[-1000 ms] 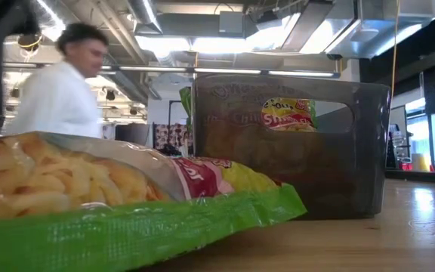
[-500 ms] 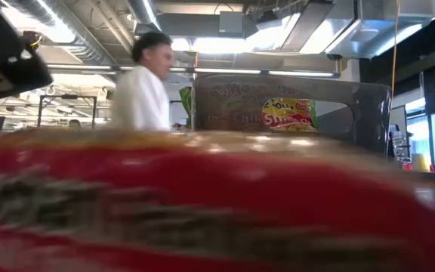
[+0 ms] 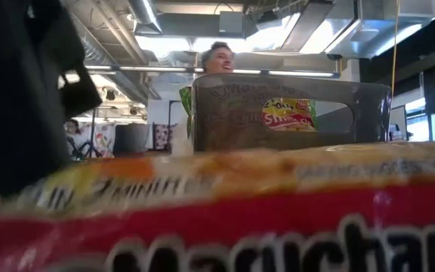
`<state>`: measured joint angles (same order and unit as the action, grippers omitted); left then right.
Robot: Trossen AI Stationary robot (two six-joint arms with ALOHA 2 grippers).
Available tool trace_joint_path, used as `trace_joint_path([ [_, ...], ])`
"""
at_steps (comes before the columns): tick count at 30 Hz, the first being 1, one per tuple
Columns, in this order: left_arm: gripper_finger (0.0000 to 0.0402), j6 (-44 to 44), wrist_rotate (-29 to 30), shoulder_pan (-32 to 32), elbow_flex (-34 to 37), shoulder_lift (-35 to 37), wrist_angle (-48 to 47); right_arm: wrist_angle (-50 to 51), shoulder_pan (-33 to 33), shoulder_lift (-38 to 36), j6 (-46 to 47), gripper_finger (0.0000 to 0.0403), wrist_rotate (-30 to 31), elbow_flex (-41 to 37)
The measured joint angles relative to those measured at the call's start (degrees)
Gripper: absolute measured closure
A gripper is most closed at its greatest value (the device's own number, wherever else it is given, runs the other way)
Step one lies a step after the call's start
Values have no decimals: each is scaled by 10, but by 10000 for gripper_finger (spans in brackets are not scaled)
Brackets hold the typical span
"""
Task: Sort Maruchan noodles
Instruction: Put the green noodle pack into the black bin
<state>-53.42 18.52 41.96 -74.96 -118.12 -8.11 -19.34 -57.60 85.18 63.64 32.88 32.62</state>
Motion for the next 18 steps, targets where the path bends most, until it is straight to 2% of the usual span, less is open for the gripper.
trace_joint_path([
  [5, 401, 19, 27, 6, 0, 3, -1, -75, 3, 59, 85, 184, -5, 8],
  [10, 401, 52, 49, 5, 0, -24, 45, -76, 20, 138, 164, 106, -5, 57],
  [13, 402, 73, 54, 2, 0, -38, 86, -76, 37, 183, 194, 83, -14, 90],
  [18, 401, 91, 68, -1, 0, -43, 106, -76, 72, 237, 204, 76, -40, 135],
])
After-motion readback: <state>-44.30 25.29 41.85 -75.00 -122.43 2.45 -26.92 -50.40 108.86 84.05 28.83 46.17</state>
